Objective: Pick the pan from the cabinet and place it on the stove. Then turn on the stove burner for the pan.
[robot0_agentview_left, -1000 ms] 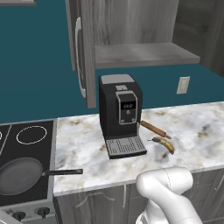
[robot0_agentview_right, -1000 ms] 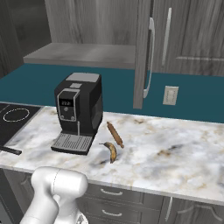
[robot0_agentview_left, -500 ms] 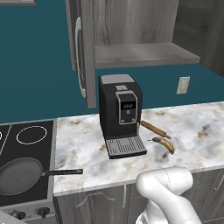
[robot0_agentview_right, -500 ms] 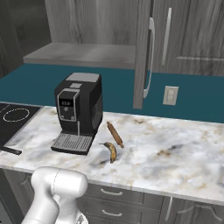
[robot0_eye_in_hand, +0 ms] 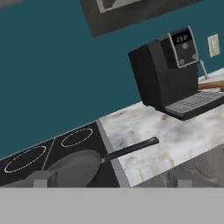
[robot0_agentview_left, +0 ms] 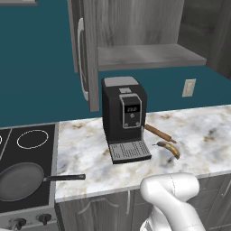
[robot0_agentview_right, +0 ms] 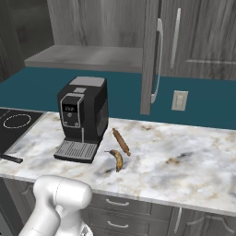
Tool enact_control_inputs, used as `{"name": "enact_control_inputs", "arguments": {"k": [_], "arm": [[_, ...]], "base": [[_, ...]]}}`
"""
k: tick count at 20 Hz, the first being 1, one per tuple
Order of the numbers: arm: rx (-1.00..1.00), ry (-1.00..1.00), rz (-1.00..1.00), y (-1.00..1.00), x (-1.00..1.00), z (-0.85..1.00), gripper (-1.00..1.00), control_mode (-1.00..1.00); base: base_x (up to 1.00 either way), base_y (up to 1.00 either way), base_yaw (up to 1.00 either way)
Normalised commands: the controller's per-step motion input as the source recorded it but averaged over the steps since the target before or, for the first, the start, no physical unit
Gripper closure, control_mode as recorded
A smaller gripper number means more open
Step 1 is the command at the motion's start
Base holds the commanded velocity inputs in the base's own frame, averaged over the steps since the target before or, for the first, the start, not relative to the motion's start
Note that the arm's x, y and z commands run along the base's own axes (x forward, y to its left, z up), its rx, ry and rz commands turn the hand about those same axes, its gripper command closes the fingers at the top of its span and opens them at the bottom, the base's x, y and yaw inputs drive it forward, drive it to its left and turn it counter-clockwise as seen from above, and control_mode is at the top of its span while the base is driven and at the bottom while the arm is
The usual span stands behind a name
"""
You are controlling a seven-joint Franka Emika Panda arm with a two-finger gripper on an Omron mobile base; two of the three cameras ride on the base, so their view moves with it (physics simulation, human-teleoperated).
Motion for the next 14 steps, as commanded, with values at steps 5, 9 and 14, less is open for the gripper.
{"name": "enact_control_inputs", "arguments": {"k": [5, 9, 14], "arm": [[-0.16, -0.03, 0.0, -0.01, 0.07, -0.17, -1.0, -1.0], [-0.11, -0.03, 0.08, -0.07, 0.4, -0.42, -1.0, -1.0], [-0.02, -0.07, 0.12, -0.22, 0.39, -0.34, -1.0, -1.0]], "base": [[0.0, 0.0, 0.0], [0.0, 0.0, 0.0], [0.0, 0.0, 0.0]]}}
